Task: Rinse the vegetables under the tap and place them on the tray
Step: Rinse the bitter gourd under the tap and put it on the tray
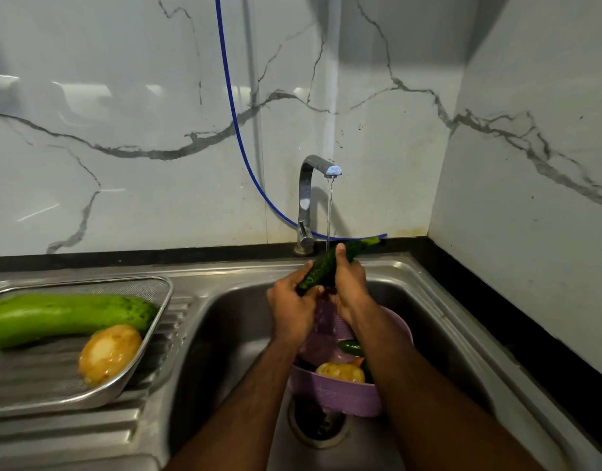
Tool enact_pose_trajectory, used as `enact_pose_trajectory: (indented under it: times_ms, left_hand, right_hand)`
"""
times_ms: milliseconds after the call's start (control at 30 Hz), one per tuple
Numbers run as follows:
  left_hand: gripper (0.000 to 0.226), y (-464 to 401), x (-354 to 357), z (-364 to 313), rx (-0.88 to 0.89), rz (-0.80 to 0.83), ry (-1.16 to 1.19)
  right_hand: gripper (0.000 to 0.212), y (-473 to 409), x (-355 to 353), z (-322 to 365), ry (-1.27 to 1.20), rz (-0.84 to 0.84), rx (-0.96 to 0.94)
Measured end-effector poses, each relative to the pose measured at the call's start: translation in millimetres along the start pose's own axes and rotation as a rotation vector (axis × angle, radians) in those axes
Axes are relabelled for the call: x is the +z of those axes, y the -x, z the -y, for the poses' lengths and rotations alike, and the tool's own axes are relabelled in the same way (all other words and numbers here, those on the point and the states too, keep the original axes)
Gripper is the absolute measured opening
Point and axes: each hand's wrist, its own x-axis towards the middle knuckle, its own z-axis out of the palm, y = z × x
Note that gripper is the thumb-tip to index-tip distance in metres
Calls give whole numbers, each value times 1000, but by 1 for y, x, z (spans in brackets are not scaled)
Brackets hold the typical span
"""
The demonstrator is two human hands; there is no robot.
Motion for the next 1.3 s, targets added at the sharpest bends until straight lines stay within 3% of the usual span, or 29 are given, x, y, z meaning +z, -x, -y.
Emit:
enact_pose_trajectory:
  times_ms: [67,167,233,300,467,567,700,833,967,1167,1300]
  left_hand:
    - [51,-1,-2,3,-24,-38,-12]
    - [49,-2,-10,5,-73,-76,-4]
    - [49,-3,-13,6,-49,-67,-8]
    - [50,-3,-14,5,-46,-34,22]
    - [40,0,-13,-2,-148,81,224]
    - [29,1,-9,-8,-362,115,427]
    - [29,5,-8,-4,-549,309,439]
    - [20,3,-11,4,-466,351,308]
    - [33,3,-12,17,-313,338,-6]
    - [49,3,-17,19,-198,216,-202]
    - [60,3,-21,18,-141,185,-269]
  right_hand:
    - [47,0,-2,-3,-34,44,-42]
    - [76,9,-2,-7,-38,249,-14]
    - [90,14,1,-10,-32,296,-23]
    - [84,15,4,-10,-79,268,-37]
    - [41,12,1,-4,-11,136,-24]
    - [38,8,-5,-2,-11,134,-15]
    - [39,4,-9,-4,-15,148,37]
    - [47,3,-5,-5,-40,114,30]
    - [63,3,1,-1,-79,68,35]
    - [39,5,4,-2,-76,136,-3]
    - [43,17,6,2,-152,278,50]
